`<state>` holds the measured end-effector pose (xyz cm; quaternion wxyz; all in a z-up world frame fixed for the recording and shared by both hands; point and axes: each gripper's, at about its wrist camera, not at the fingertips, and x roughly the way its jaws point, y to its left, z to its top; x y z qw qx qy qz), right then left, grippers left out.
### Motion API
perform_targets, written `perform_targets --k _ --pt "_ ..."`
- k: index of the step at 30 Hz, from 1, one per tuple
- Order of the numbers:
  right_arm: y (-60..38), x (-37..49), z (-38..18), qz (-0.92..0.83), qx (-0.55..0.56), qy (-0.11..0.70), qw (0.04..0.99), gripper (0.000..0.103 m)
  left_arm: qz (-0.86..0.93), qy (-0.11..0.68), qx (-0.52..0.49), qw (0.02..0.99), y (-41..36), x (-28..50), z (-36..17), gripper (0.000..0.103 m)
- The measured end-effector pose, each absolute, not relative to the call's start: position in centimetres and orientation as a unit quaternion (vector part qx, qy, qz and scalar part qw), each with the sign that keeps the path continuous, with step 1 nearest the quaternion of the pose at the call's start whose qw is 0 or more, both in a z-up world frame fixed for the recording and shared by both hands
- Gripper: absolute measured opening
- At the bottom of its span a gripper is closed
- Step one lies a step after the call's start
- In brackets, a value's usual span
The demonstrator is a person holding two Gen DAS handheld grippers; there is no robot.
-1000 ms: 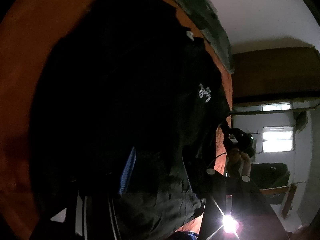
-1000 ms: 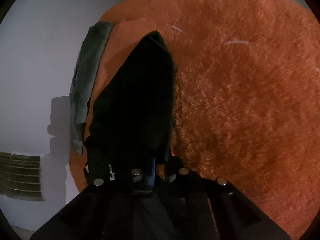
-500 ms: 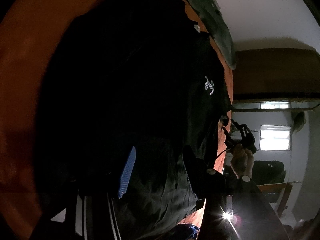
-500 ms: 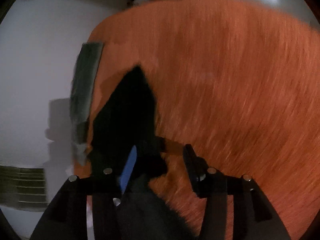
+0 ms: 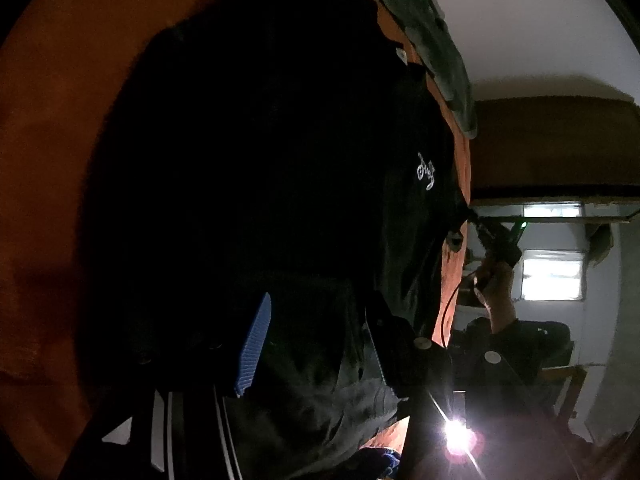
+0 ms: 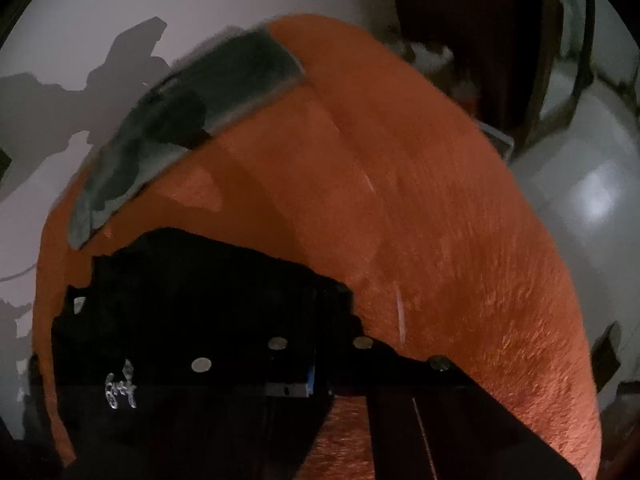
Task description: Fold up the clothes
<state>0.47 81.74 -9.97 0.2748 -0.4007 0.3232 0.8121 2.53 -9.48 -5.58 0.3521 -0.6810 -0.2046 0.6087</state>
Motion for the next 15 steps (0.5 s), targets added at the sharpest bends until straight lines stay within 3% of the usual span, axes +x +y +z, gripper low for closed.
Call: perform_targets --k 9,13,15 --pt "69.3 -9.2 -0.9 0.87 -0.414 0.182 0.194 0.003 0.624 -0.208 -0.674 0.337 -11.6 2.2 -5.0 0.051" --pt "59.5 -16.5 -1.2 0.837 -0.523 0.127 0.1 0.012 0.626 -0.215 -0.671 0.334 -12.1 2.3 -4.8 0.051" --pt "57.1 -16.6 0.5 0.844 -0.516 0.118 0.081 0.012 0.626 -0.217 -0.67 0.336 -12.3 2.6 -4.6 0.051"
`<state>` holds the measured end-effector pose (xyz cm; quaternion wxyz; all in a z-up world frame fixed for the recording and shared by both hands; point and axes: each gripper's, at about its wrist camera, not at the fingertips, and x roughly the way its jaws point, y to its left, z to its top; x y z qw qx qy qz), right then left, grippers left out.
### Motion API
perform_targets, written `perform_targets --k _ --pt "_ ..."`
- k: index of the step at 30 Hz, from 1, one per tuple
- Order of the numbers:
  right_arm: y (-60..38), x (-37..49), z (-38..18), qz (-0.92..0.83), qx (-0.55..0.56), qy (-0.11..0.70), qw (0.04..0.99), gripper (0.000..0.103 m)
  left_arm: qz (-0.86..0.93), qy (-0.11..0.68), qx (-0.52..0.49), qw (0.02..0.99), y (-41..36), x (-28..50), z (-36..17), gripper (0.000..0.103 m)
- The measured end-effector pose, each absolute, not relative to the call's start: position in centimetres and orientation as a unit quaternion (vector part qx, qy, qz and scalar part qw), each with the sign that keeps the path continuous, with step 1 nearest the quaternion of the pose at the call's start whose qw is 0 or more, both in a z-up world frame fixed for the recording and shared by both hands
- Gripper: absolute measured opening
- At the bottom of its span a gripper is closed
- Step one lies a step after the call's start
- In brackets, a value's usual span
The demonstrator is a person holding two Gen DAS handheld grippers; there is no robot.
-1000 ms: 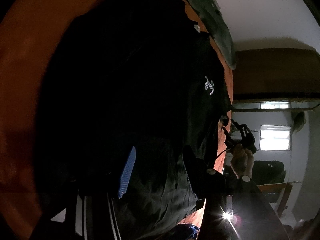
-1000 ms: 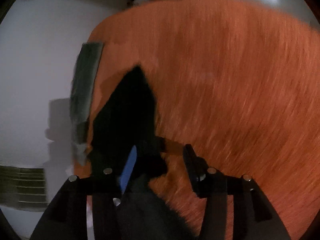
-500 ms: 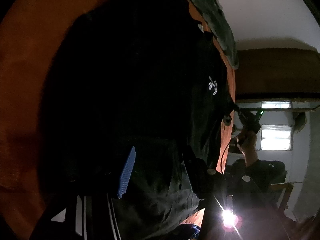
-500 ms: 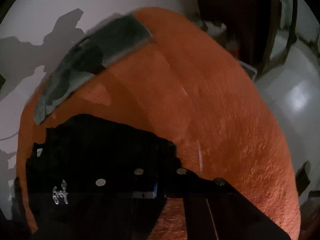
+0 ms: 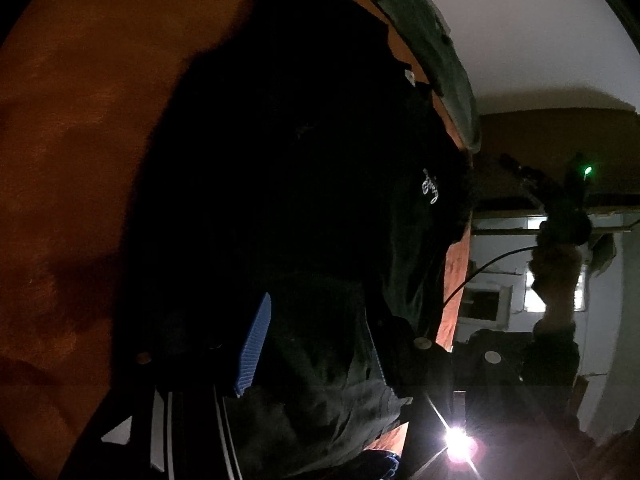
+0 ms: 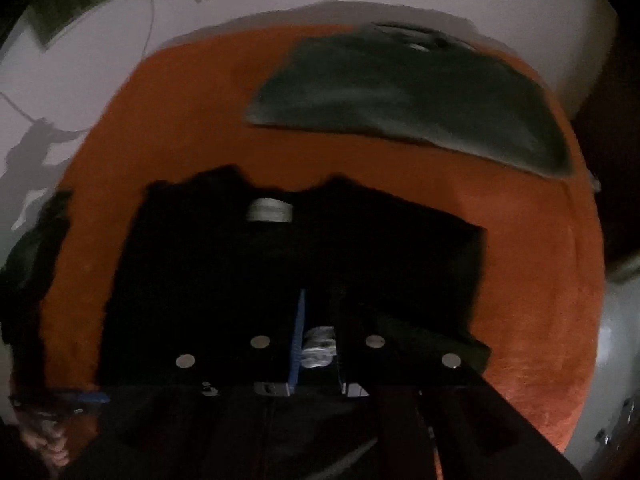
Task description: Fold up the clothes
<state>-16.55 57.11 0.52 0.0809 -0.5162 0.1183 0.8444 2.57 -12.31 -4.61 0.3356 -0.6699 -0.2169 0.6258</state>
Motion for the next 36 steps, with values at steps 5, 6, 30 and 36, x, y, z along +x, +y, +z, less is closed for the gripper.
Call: perform_targets --k 5,6,30,36 --pt "59.5 -10.6 4.2 0.886 -0.426 0.135 0.125 0.057 0.624 -0.21 -0.67 0.343 -13.3 3.4 -4.3 0.051" --pt "60.4 -9.2 4.1 0.891 -0.411 0.137 0.134 0.058 0.625 -0.208 -0.67 0.342 -13.3 3.4 -4.3 0.051" --pt "53.4 3.2 -9.3 0.865 -0.475 -0.161 -0.005 0.008 0.604 -0.198 -0.691 0.346 -12.3 5.2 -5.5 0.051" --pt "54.5 4.3 -8.9 0.867 -0.487 -0.102 -0.027 0.012 0.601 -0.198 -0.691 0.35 -11.3 5.3 -5.4 0.051"
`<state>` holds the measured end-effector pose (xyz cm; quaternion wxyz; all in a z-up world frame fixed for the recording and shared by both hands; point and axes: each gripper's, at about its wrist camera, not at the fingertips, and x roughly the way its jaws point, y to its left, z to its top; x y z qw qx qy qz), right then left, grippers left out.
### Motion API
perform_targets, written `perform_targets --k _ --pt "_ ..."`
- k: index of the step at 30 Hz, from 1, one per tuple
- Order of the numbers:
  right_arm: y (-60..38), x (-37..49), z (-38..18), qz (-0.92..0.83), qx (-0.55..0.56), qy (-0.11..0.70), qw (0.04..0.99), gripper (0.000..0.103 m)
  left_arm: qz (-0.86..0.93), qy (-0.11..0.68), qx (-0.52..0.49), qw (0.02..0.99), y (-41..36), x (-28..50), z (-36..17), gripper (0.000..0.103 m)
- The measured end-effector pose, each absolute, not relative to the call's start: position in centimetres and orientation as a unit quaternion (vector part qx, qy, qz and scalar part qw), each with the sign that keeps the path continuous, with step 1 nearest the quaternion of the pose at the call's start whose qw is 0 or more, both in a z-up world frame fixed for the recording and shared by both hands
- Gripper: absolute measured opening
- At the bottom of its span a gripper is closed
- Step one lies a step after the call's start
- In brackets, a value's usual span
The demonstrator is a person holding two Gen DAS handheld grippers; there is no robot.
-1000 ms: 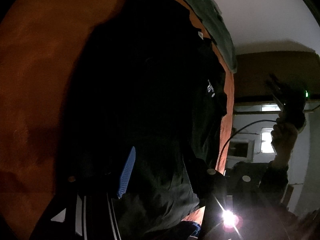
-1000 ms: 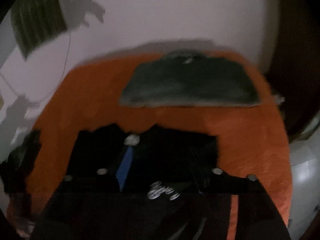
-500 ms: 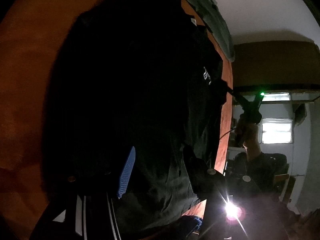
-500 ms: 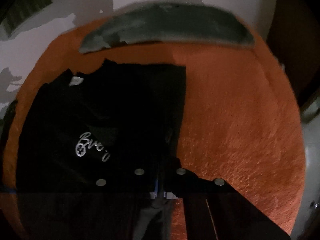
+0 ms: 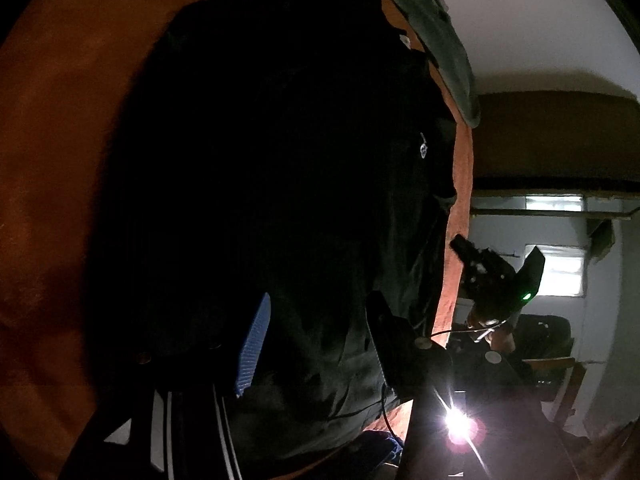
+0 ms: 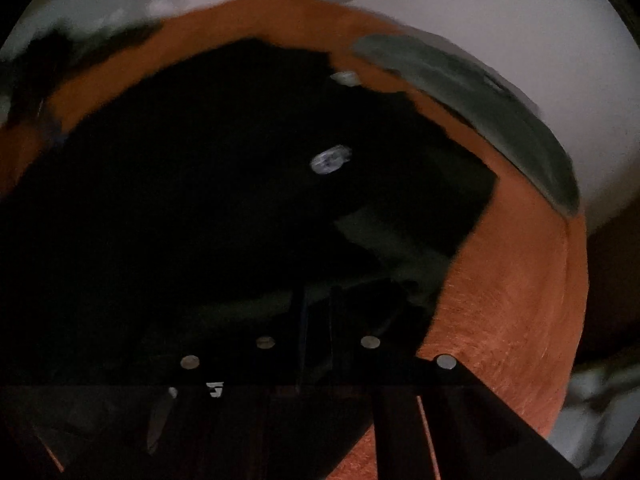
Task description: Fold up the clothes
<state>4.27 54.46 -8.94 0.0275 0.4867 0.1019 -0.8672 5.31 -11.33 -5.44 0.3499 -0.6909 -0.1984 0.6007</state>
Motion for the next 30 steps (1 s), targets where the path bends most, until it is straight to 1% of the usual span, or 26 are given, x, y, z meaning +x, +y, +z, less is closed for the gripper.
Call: perform_targets --k 1,2,3,5,8,10,12,15,18,20,23,26,27,28,29,30 --pt "55.7 3.8 -8.4 -0.873 0.483 0.071 0.013 0.018 0.6 -0.198 -0.691 0.352 -11.1 5.4 -5.4 0.051" --pt "57.5 3.3 -8.1 -0.878 0.477 0.024 -0.01 0.021 0.6 -0.197 -0.69 0.353 -10.9 5.4 -5.4 0.051" --pt "59.4 2.7 -7.7 -0.881 0.47 -0.025 -0.034 0.028 0.599 -0.196 -0.69 0.354 -10.8 5.4 -5.4 0.051" --pt "62.2 1.8 -8.1 -0.88 0.46 -0.103 -0.052 0.029 0.598 -0.196 -0.691 0.356 -10.6 5.5 -5.5 0.051" --pt "64.0 0.2 -9.2 -0.876 0.452 -0.157 -0.06 0.029 0.597 -0.195 -0.691 0.358 -10.4 5.6 -5.5 0.052" --pt "63.2 -0.7 -11.0 -0.861 0.485 -0.146 -0.048 0.029 0.596 -0.195 -0.691 0.359 -10.2 5.6 -5.5 0.052" --pt "61.5 -1.3 -13.2 -0.835 0.54 -0.102 -0.036 0.029 0.595 -0.195 -0.691 0.36 -10.1 5.7 -5.5 0.052" --pt "59.7 -0.3 -12.7 -0.83 0.555 -0.038 -0.026 0.029 0.594 -0.195 -0.691 0.363 -10.2 5.8 -5.6 0.052" --pt "61.8 1.8 -10.0 -0.855 0.501 -0.128 -0.034 0.03 0.594 -0.195 -0.693 0.359 -10.4 5.7 -5.9 0.052" --pt "63.5 3.3 -9.0 -0.864 0.471 -0.167 -0.064 0.03 0.595 -0.195 -0.693 0.358 -10.3 5.5 -6.0 0.052" --pt "64.5 3.8 -10.7 -0.848 0.493 -0.171 -0.088 0.03 0.595 -0.19 -0.687 0.371 -9.1 5.4 -5.5 0.052" --pt "64.0 3.9 -12.6 -0.837 0.518 -0.142 -0.099 0.03 0.596 -0.177 -0.681 0.388 -7.5 5.7 -4.7 0.052" --pt "63.8 4.0 -13.0 -0.837 0.521 -0.126 -0.106 0.027 0.595 -0.174 -0.68 0.392 -7.1 5.8 -4.7 0.052" --pt "63.7 4.4 -13.0 -0.84 0.518 -0.119 -0.115 0.007 0.595 -0.17 -0.679 0.395 -6.6 5.9 -4.6 0.052" --pt "63.7 4.7 -12.9 -0.842 0.513 -0.113 -0.123 0.002 0.593 -0.169 -0.68 0.397 -6.3 6.1 -4.7 0.052" --pt "63.6 5.1 -12.8 -0.844 0.509 -0.107 -0.132 0.002 0.59 -0.17 -0.682 0.397 -6.1 6.3 -4.9 0.052"
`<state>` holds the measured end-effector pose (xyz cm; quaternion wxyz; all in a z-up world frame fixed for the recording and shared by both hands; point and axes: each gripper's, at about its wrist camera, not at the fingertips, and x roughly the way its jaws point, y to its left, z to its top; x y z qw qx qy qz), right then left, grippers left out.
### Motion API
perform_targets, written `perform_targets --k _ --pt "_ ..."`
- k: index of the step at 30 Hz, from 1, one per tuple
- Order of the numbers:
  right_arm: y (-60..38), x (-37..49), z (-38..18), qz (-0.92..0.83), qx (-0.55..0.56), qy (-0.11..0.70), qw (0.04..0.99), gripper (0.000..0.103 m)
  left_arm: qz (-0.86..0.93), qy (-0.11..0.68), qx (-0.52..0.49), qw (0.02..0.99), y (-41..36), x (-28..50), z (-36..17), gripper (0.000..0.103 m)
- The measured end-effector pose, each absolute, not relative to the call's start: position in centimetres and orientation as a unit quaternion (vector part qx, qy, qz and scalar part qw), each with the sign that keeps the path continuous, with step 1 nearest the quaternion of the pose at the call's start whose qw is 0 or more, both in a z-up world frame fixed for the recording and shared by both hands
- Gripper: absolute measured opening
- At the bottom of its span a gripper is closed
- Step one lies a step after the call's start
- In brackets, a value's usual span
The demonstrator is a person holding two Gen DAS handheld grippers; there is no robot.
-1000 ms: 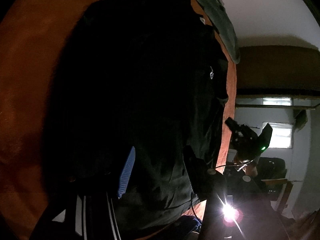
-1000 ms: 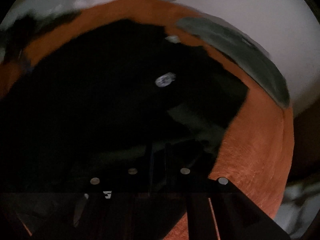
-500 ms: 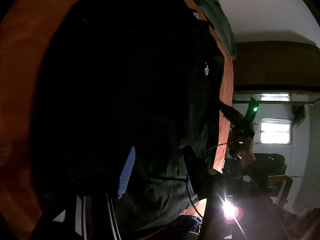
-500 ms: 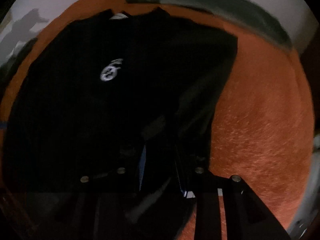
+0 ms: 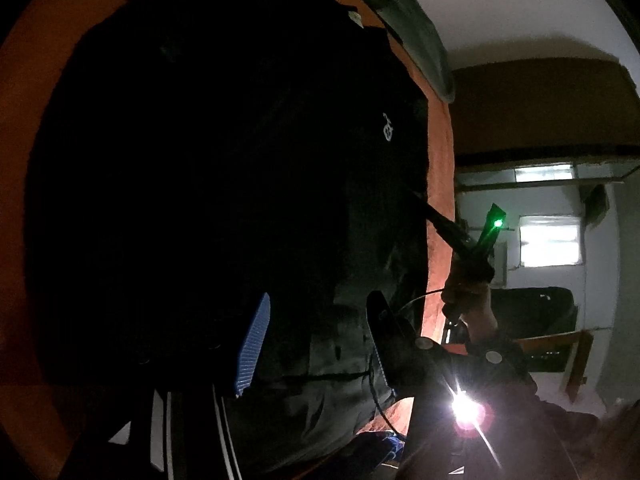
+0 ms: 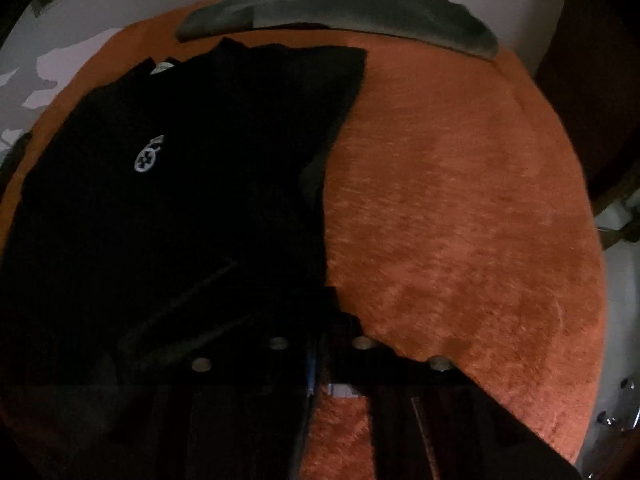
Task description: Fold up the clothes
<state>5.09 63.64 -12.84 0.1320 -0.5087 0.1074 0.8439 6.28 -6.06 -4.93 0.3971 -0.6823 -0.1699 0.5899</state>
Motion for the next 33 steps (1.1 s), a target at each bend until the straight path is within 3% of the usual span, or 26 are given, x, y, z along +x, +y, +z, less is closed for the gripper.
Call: perform_targets --k 3,6,8,10,13,14,15,20,23,25,28,33 --pt "63.9 5.9 -12.7 0.844 -0.504 0.108 0.148 0.002 0.582 -0.168 -0.692 0.393 -5.6 6.6 -5.9 0.052" --pt "64.6 6.0 -12.6 0.832 -0.518 0.129 0.151 0.01 0.581 -0.173 -0.697 0.383 -5.9 6.5 -6.4 0.052" --pt "64.7 5.6 -12.0 0.845 -0.5 0.115 0.152 0.019 0.583 -0.177 -0.696 0.381 -6.2 6.4 -6.4 0.052" --pt "63.8 5.2 -11.5 0.857 -0.487 0.093 0.139 0.041 0.586 -0.178 -0.693 0.38 -6.3 6.3 -6.2 0.052" --pt "61.6 3.4 -12.3 0.857 -0.501 0.033 0.114 0.04 0.589 -0.179 -0.691 0.378 -6.5 6.2 -6.1 0.052" --pt "61.2 2.7 -12.9 0.849 -0.512 -0.001 0.132 0.033 0.588 -0.18 -0.692 0.377 -6.6 6.3 -6.2 0.052" --pt "60.8 1.9 -13.5 0.839 -0.522 -0.036 0.152 0.014 0.588 -0.18 -0.693 0.378 -6.7 6.4 -6.2 0.052" --pt "63.9 2.3 -12.4 0.837 -0.521 0.072 0.15 0.013 0.588 -0.177 -0.692 0.381 -7.4 6.7 -6.0 0.053" --pt "63.8 2.4 -10.1 0.846 -0.511 0.033 0.147 0.022 0.592 -0.179 -0.69 0.376 -8.1 6.4 -6.0 0.053" --pt "64.5 1.7 -7.8 0.857 -0.495 0.027 0.14 0.038 0.596 -0.185 -0.689 0.369 -8.7 6.0 -6.1 0.053" --pt "66.2 -0.6 -5.4 0.869 -0.465 0.044 0.162 0.053 0.598 -0.196 -0.689 0.36 -9.3 5.4 -6.2 0.053" --pt "70.5 -8.5 -6.2 0.856 -0.469 0.159 0.148 0.054 0.604 -0.193 -0.686 0.358 -9.2 4.7 -6.1 0.053"
